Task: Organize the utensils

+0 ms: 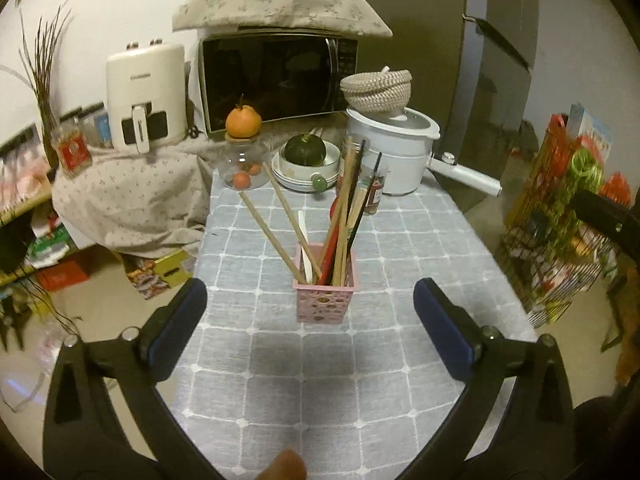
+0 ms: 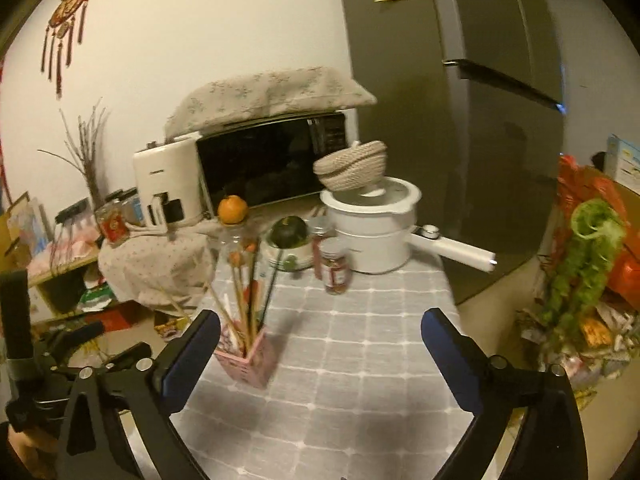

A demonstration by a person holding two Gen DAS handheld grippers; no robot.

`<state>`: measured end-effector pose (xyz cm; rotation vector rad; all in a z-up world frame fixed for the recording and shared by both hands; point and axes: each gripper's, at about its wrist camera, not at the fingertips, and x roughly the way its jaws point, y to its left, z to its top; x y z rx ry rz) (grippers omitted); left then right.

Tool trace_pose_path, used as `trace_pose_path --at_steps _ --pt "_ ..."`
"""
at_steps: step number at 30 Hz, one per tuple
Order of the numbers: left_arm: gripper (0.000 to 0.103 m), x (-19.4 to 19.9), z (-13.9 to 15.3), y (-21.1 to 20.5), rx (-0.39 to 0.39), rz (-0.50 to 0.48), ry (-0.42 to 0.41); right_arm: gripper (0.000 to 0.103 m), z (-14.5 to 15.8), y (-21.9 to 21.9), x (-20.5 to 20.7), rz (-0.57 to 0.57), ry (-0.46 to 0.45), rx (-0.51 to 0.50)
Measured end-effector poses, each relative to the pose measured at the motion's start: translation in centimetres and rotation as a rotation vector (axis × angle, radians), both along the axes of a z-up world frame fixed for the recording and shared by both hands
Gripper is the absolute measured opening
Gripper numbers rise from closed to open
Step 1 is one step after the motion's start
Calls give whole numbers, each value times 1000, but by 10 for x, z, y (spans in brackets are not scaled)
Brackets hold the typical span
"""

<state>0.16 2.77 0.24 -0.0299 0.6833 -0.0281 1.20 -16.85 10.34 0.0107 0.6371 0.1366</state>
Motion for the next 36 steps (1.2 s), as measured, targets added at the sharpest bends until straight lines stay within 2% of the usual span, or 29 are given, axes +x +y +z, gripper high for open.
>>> trace_pose_path --at_steps 4,10,19,36 --pt "102 -7 5 -9 -5 4 -23 102 -4 -11 -7 -47 16 -25" --pt "103 -10 13 -20 17 17 -81 102 -21 -17 -4 -51 79 -48" --pt "103 -9 10 -24 28 21 -74 103 -32 -15 -1 -53 112 -68" --pt "103 -10 10 -21 25 25 -76 103 -34 -2 -1 -27 113 -80"
